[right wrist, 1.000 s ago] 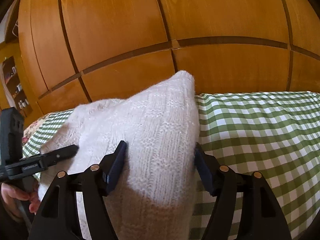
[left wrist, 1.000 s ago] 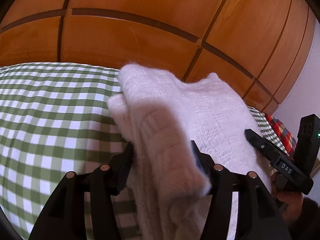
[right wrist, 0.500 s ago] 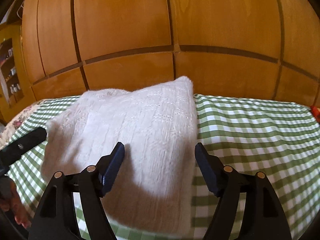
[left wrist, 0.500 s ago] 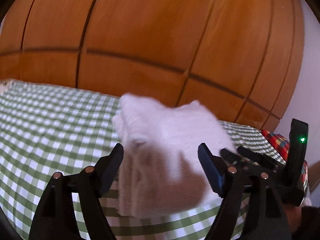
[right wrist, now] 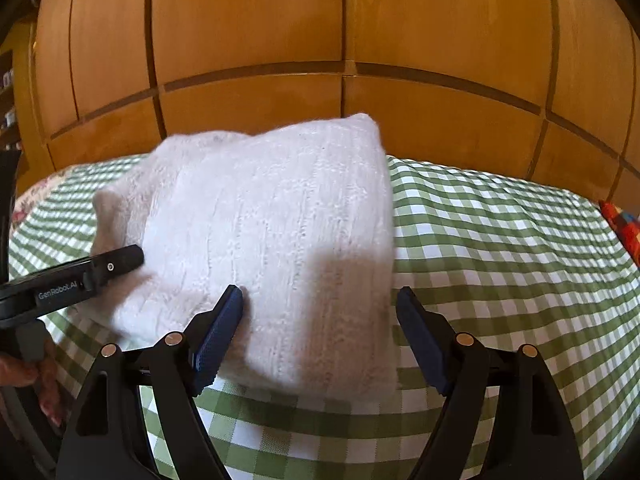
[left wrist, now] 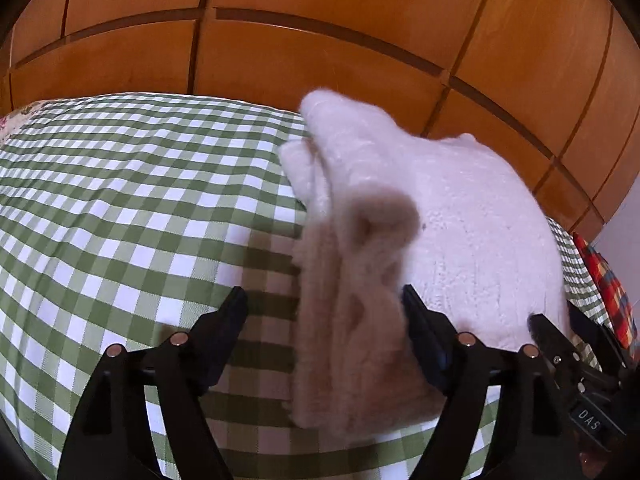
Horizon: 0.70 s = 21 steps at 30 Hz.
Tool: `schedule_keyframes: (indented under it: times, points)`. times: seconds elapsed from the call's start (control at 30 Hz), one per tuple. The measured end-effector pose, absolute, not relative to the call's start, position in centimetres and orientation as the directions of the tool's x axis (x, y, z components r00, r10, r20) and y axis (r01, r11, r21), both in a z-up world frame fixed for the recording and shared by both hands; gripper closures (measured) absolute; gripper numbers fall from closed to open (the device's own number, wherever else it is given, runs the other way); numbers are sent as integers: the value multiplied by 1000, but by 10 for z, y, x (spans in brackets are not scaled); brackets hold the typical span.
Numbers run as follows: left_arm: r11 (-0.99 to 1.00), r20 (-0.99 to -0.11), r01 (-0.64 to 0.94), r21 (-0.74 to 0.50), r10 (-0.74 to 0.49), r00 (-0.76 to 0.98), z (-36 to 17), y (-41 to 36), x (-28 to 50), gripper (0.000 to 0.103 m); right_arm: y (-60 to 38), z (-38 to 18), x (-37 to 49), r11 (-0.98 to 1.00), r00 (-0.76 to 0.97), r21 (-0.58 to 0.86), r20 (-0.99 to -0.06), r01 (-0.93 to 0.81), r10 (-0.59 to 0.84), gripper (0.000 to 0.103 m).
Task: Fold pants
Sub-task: 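Set the folded sweater down on the bed and open both grippers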
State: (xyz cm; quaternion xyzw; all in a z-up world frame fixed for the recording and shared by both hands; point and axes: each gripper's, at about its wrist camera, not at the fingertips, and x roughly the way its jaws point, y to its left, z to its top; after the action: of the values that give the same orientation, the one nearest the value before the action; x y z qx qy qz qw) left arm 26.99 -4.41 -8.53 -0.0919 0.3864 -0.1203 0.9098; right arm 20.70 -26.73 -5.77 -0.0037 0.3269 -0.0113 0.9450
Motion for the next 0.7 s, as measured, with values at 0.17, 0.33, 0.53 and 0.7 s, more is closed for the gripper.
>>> schedule_keyframes:
  times: [0.17,0.33,0.53,0.7]
  points:
    - [959,-681,154,-238,-278,677,-86,-47,267,25,-268,-64,209,999,775,-18,-631,31,-35,21]
    - [966,-674,165,-197,-256,693,-80,-58,244,25,-272,-68,210,999,773,-9,-634,42,-38,19]
    - [969,-655,164,-184,-245,715,-71,-60,223,20,-272,-68,211,998,774,-25,-630,54,-58,16]
    - [968,-648,150,-199,-245,721,-69,-54,215,12,-270,-68,210,998,775,-31,-629,59,-65,15]
